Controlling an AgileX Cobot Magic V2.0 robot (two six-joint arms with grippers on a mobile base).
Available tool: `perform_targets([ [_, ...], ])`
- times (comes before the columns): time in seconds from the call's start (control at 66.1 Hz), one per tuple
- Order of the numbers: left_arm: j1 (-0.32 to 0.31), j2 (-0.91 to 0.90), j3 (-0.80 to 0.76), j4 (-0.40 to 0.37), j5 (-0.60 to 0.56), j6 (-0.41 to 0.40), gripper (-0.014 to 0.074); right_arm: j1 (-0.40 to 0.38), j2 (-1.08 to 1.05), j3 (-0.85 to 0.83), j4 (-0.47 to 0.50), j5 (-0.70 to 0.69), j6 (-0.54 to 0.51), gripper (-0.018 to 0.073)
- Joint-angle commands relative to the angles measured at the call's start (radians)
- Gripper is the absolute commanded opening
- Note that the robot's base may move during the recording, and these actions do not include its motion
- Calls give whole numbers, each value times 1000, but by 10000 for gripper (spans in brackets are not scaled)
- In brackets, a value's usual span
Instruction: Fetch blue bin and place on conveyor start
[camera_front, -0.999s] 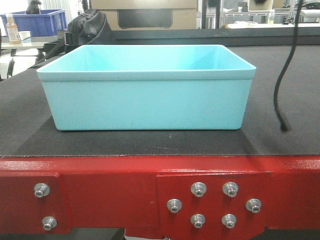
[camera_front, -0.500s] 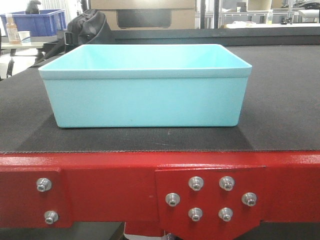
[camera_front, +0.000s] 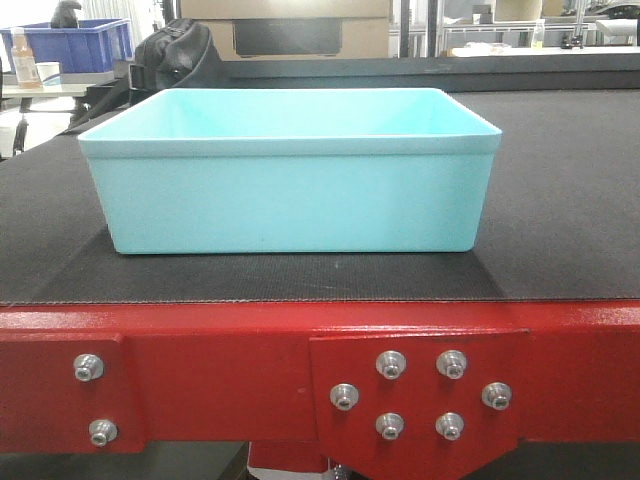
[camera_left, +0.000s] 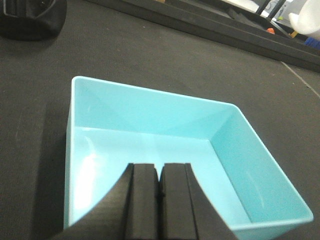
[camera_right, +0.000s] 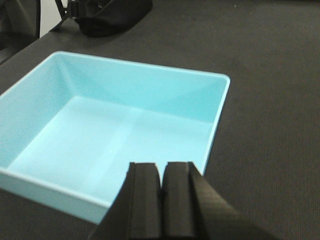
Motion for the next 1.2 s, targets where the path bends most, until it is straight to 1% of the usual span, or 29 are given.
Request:
perform_targets([
  [0.0, 1, -90, 69, 5, -35, -3, -111, 0, -63, 56, -5, -47, -7, -165],
  [0.182, 1, -288, 163, 5, -27, -3, -111, 0, -200, 110, 9, -39, -7, -165],
  [0.394, 1, -471, 164, 5, -13, -3, -111, 0, -321, 110, 9, -97, -7, -165],
  [0.515, 1, -532, 164, 5, -13, -3, -111, 0, -351, 110, 9, -119, -7, -165],
  [0.666, 1, -568, 164, 5, -13, -3, -111, 0, -358, 110, 9, -150, -7, -165],
  [0.954, 1, -568, 164, 5, -13, -3, -111, 0, -369, 112, 9, -150, -7, -165],
  [1.075, 1, -568, 164, 5, -13, -3, -111, 0, -427, 114, 14, -197, -10, -165],
  [1.105, 1, -568, 164, 5, -13, -3, -111, 0, -446, 118, 34, -197, -40, -165],
  [1.135, 1, -568, 164, 5, -13, -3, -111, -6, -464, 128, 65, -201, -100, -165],
  [1.166, 1, -568, 164, 5, -13, -3, -111, -16, -490, 140, 110, -203, -192, -165],
  [1.181, 1, -568, 164, 5, -13, -3, -111, -27, -501, 152, 150, -206, -269, -165],
])
